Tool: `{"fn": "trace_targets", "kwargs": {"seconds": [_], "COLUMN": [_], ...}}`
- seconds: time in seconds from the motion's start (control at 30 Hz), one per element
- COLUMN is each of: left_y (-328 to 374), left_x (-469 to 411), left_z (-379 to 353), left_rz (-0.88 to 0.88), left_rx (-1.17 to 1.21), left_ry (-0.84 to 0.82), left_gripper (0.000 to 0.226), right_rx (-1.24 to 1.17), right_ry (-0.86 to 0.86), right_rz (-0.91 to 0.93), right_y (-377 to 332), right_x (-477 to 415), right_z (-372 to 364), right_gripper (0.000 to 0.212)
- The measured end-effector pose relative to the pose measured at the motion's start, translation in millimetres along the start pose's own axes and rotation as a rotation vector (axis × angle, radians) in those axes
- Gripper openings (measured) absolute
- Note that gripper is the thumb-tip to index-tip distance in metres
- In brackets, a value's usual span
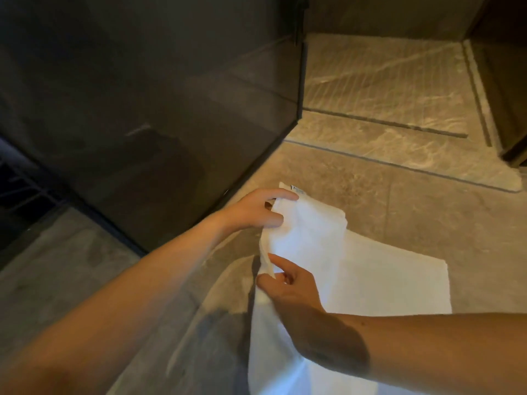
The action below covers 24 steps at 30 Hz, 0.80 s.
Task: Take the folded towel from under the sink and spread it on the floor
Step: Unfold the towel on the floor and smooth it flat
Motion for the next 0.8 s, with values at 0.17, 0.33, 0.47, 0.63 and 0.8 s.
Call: {"fn": "trace_targets", "kwargs": {"seconds": [0.17, 0.33, 0.47, 0.63, 0.8], "left_y": [-25, -70, -105, -124, -134], "left_x": [1, 2, -2, -1, -2], "left_z": [46, 57, 56, 62, 65], "left_rz": [0.031, 0.105, 0.138, 0.136, 0.134], "left_rx": [-0.106, -0.258, -0.258, -0.21, -0.19], "left_ry": [0.05, 0.098, 0.126, 0.156, 0.149], "left_gripper": [0.055, 0.056, 0.058, 0.059, 0.061], "right_rx": [-0.05, -0.026, 0.022, -0.074, -0.112], "right_ry": [-0.053, -0.012, 0.011, 0.074, 0.048], "right_rz": [-0.042, -0.111, -0.165, -0.152, -0.129], "right_y": [4, 39, 59, 70, 75], "right_x": [-36, -69, -86, -93, -94], "right_z": [-58, -110, -134, -143, -143], "right_gripper": [0.041, 0.039, 0.037, 0.035, 0.046]}}
Point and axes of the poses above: each hand's wrist, its own x-axis away from the middle knuckle, its own z-axis out of the back of the hand, y = z × x, the point moved 1 cm from there along -x, towards the middle knuckle, and after that the axes turned 13 degrees about x, right-handed, at the moved point
